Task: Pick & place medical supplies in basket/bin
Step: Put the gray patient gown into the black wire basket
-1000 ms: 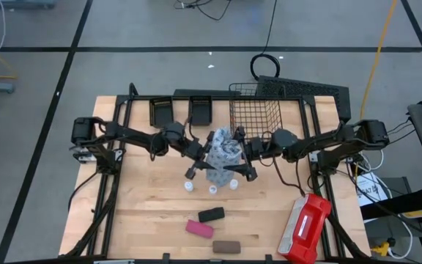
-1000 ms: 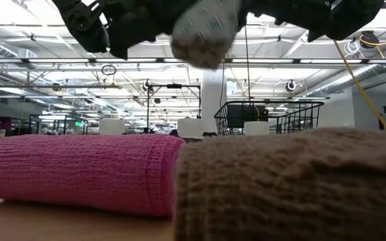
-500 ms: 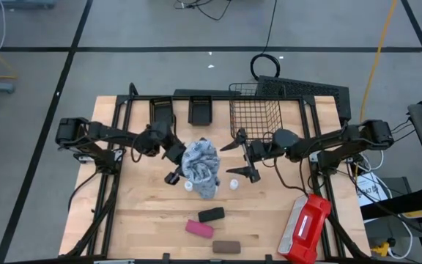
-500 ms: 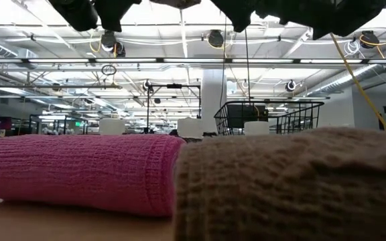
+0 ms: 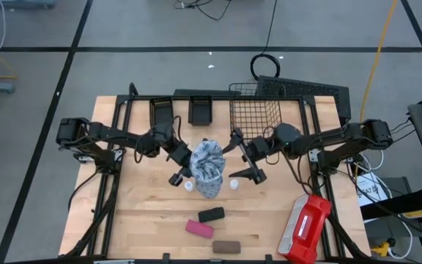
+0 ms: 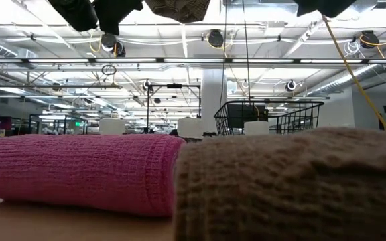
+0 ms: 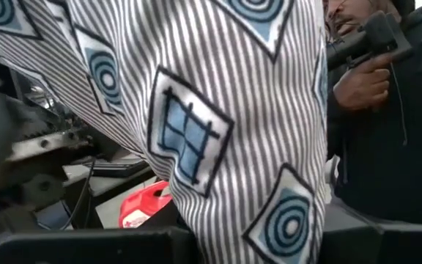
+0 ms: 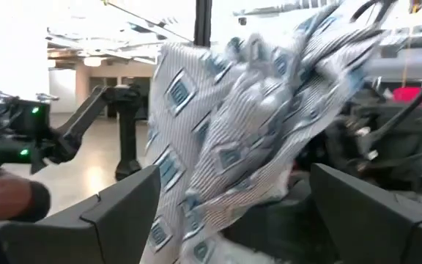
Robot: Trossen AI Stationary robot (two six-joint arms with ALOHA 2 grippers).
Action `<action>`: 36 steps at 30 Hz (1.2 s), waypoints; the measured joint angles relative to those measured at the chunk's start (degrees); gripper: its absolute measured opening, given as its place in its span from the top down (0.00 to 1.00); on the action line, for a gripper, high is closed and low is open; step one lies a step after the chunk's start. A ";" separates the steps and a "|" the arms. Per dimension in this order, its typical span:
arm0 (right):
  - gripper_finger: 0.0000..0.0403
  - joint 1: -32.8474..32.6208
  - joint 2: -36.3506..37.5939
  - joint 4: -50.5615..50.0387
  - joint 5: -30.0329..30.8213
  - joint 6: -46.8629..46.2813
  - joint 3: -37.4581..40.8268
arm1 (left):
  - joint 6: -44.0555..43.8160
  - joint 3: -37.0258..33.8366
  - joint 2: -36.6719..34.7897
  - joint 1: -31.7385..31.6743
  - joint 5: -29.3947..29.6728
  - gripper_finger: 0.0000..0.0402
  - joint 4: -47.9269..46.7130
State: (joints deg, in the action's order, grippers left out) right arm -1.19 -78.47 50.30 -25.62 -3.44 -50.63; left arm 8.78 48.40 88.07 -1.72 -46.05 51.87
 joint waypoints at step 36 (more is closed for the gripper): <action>0.16 -1.91 -2.63 -4.72 -2.66 1.14 -2.40 | 2.72 1.20 0.02 -2.07 14.66 0.77 -8.89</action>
State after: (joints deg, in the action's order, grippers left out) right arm -3.10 -81.10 45.58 -28.27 -2.30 -53.03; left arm 11.50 49.60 88.09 -3.78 -31.39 42.98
